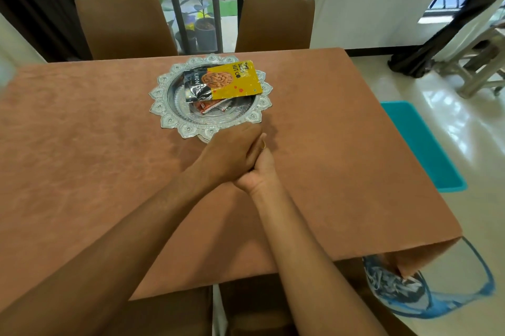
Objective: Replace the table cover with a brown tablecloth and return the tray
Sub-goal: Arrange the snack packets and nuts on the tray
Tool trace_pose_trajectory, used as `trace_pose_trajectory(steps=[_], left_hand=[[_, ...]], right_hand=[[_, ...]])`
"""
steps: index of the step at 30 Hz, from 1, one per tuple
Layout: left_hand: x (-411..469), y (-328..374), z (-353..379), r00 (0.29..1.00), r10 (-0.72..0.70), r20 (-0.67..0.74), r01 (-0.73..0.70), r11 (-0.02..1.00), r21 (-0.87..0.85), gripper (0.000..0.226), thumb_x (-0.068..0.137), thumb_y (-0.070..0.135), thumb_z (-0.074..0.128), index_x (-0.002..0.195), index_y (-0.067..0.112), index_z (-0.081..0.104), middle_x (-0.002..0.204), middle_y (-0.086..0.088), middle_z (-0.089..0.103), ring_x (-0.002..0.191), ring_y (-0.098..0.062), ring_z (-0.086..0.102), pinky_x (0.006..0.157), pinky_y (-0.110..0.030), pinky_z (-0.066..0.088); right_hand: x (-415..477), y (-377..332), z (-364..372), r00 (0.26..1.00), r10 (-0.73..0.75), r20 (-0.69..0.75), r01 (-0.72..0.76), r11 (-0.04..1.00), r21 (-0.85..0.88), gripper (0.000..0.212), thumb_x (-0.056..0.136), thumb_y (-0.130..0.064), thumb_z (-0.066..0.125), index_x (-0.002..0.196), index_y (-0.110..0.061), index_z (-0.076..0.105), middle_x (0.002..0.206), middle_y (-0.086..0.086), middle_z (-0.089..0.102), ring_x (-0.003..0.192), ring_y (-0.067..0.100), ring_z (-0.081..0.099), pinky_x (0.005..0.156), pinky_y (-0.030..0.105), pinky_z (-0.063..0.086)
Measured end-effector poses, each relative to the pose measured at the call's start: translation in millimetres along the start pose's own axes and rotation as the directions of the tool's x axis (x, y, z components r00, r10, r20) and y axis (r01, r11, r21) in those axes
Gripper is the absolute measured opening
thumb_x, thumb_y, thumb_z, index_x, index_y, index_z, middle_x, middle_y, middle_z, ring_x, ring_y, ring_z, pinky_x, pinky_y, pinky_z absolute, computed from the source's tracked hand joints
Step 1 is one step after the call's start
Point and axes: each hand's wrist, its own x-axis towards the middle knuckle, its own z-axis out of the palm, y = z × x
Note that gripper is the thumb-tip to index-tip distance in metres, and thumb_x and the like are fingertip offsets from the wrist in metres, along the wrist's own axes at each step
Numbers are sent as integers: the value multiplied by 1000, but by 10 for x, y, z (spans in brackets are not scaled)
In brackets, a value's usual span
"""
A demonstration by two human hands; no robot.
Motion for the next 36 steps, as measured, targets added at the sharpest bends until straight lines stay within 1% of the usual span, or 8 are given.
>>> trace_pose_trajectory(steps=[7,18,22,28,30,32,34,36], left_hand=[[-4,0,27,998,-38,-47,31,989,-145,22,98,27,41,78,21,38,75,4,40,69,-16,37,62,-35,33],[-139,121,85,952,-190,-241,118,951,-286,27,97,20,54,77,4,63,71,-5,58,71,-20,52,68,-33,40],[-249,-16,227,861,-389,-328,248,883,-399,33,99,21,54,72,1,60,66,-8,57,64,-24,52,60,-39,41],[-456,-201,765,873,-480,-92,402,812,-424,29,98,29,57,73,15,61,62,2,60,56,-19,56,56,-42,46],[-419,-193,993,896,-442,53,430,829,-359,18,93,29,59,80,18,64,71,4,64,63,-16,59,63,-40,50],[-276,-217,1224,928,-353,120,373,882,-286,12,90,25,60,94,17,68,90,0,68,81,-19,64,78,-36,51],[-44,-282,1438,951,-276,141,299,936,-188,26,92,23,59,114,11,65,112,-7,67,102,-26,63,92,-32,43],[228,-359,1602,945,-280,167,303,944,-131,42,97,25,55,136,9,53,136,-11,56,122,-29,55,103,-34,38]], right_hand=[[25,-144,-40,1000,-22,-7,22,1000,1,34,102,-33,44,88,-12,66,78,4,70,70,17,71,65,25,59],[6,-144,-202,998,68,-6,-68,998,-7,47,102,-30,52,67,-6,72,62,5,68,51,17,69,44,24,55],[202,-174,-554,986,119,-118,-115,993,39,53,102,-37,52,54,-16,55,46,-4,47,28,3,41,25,11,24],[367,-736,-891,981,18,-193,-58,977,-204,51,103,-44,50,58,-23,40,41,-8,34,27,2,28,22,15,15],[426,-989,-950,928,-273,-253,71,796,-601,46,103,-44,50,64,-23,42,47,-3,41,31,8,32,29,18,21],[505,-1252,-1090,783,-619,-51,49,144,-988,47,104,-41,50,68,-13,61,65,15,60,53,28,55,51,30,32],[631,-1530,-1220,716,-669,197,-93,-372,-924,53,106,-41,44,83,-1,71,90,28,69,85,41,64,65,36,32],[795,-1774,-1274,690,-629,357,-133,-595,-793,53,106,-44,40,93,-3,71,99,26,70,97,44,64,71,42,41]])
